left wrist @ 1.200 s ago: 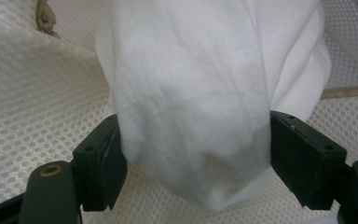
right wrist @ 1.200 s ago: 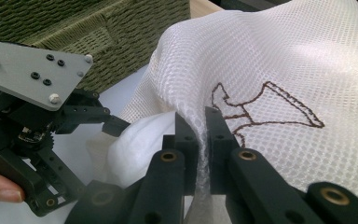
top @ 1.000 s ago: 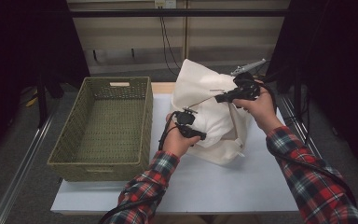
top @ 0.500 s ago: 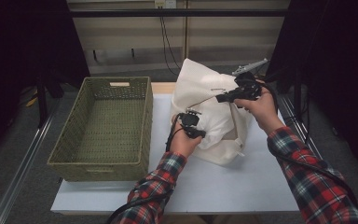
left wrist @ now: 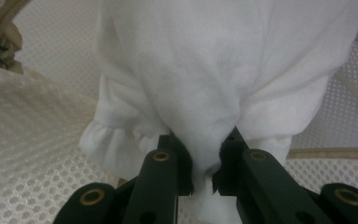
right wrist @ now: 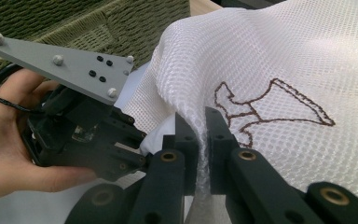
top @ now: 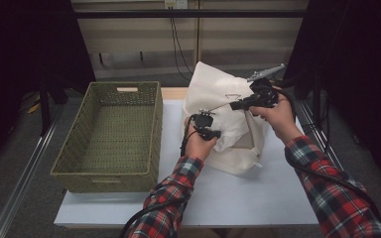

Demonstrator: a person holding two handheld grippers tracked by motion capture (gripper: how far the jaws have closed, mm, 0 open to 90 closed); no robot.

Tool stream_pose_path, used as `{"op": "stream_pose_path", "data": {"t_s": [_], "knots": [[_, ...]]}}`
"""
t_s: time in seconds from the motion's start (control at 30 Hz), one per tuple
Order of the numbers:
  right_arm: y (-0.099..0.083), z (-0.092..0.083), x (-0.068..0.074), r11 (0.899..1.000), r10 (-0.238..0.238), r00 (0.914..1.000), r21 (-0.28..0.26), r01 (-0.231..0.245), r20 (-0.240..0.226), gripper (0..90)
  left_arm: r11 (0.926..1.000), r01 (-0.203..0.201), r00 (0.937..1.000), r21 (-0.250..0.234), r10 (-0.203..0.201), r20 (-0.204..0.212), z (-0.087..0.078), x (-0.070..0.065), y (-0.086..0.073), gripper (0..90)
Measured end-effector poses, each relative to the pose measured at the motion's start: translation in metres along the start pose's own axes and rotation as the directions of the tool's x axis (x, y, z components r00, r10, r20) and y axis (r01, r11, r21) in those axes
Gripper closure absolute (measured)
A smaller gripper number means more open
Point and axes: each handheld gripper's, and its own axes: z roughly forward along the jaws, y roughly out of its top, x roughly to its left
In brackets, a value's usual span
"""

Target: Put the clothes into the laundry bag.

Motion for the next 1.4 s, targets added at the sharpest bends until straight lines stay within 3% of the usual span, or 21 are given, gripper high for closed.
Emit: {"op": "stream_pose_path", "data": {"t_s": [0.8, 1.07, 1.17, 1.27, 1.4], "knots": [[-0.003, 0.0, 0.0, 1.0, -0.004, 0.9999, 0.003, 0.004, -0.017, 87.4, 0.9962, -0.001, 0.9996, -0.087, -0.001, -0.028, 0.012, 0.01, 0.019, 81.8], [-0.003, -0.001, -0.002, 1.0, -0.006, 0.9996, -0.001, 0.006, -0.027, 87.4, 0.9934, -0.02, 0.9985, -0.113, 0.014, -0.053, 0.01, 0.021, 0.024, 81.7], [-0.004, -0.002, -0.003, 1.0, -0.001, 0.9997, -0.002, 0.001, -0.026, 87.4, 0.9941, -0.006, 0.999, -0.108, 0.001, -0.044, 0.012, 0.023, 0.023, 81.3], [-0.004, -0.002, -0.004, 1.0, -0.001, 0.9998, -0.002, 0.0, -0.021, 87.4, 0.9969, -0.03, 0.9989, -0.073, 0.027, -0.038, 0.01, 0.022, 0.021, 79.5], [-0.004, 0.0, -0.004, 1.0, -0.003, 0.9999, 0.0, 0.003, -0.016, 87.2, 0.9984, -0.023, 0.9991, -0.051, 0.021, -0.037, 0.006, 0.023, 0.017, 70.4]]}}
